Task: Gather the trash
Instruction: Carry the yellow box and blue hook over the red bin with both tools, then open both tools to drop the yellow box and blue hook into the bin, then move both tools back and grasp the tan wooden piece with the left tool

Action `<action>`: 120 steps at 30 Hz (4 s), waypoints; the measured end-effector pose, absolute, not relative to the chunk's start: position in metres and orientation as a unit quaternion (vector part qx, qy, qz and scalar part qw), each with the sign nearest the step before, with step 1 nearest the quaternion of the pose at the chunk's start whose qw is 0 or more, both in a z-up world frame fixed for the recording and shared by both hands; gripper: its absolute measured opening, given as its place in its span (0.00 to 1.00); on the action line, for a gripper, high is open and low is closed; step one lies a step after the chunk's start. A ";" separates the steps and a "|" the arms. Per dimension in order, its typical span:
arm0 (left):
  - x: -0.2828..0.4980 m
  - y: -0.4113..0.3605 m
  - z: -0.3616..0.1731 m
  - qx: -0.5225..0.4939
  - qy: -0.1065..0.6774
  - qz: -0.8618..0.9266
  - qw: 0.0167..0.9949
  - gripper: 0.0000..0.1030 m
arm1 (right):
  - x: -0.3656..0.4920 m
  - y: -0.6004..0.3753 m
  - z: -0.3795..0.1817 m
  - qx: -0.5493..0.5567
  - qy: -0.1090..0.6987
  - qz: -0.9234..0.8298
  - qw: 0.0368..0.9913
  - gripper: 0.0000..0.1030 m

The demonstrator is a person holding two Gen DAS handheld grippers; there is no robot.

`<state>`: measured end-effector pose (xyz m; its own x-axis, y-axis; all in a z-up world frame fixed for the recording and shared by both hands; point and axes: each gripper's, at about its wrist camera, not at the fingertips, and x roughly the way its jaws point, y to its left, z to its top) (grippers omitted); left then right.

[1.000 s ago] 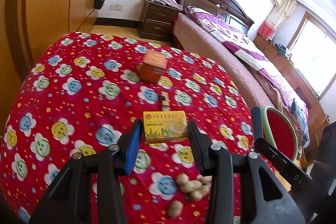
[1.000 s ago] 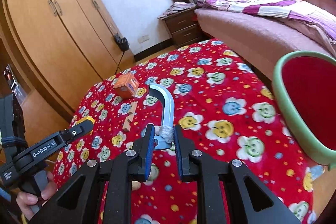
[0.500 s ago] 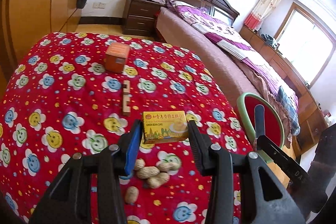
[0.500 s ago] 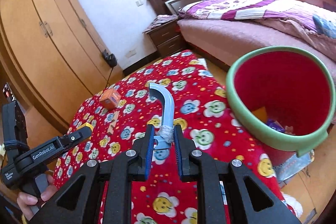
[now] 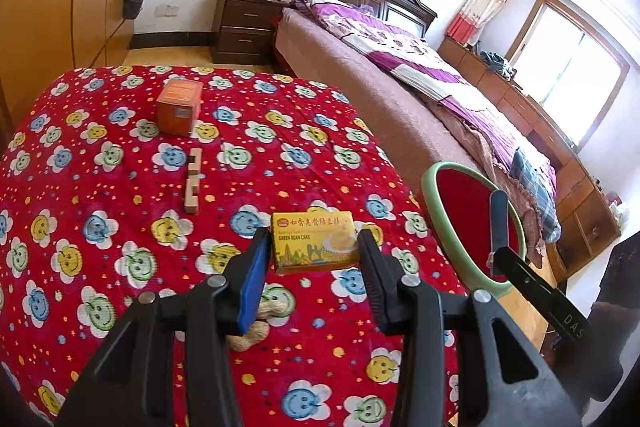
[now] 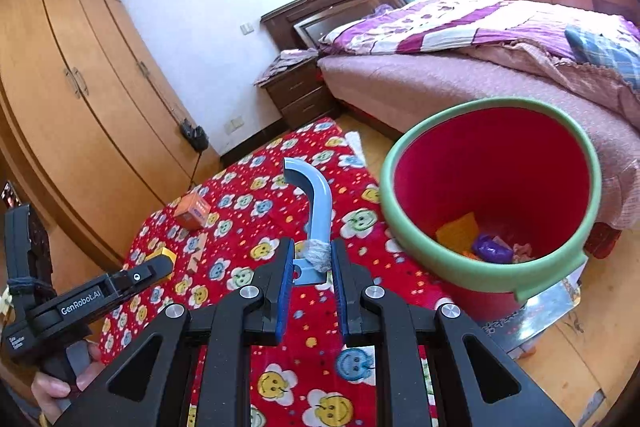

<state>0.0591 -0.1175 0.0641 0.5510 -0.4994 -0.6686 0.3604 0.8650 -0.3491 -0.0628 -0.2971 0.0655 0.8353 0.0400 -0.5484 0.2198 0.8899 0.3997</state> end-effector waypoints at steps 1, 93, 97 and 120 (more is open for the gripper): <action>0.059 -0.119 0.065 -0.085 0.406 -0.247 0.876 0.43 | -0.063 -0.298 0.066 0.229 0.281 -0.050 0.930 0.18; 0.055 -0.323 0.039 0.047 0.420 -0.387 0.820 0.56 | -0.096 -0.439 0.022 0.314 0.262 -0.180 0.895 0.30; 0.055 -0.309 0.041 0.038 0.422 -0.381 0.822 0.56 | -0.097 -0.433 0.027 0.312 0.259 -0.177 0.897 0.34; 0.051 -0.224 0.061 -0.005 0.416 -0.323 0.850 0.56 | -0.094 -0.376 0.058 0.268 0.265 -0.143 0.915 0.56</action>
<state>0.0505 -0.2244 0.0612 0.4458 -0.5530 -0.7039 0.5448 0.7916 -0.2768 -0.0940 -0.3765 0.0575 0.8192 -0.1195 -0.5610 0.4036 0.8150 0.4158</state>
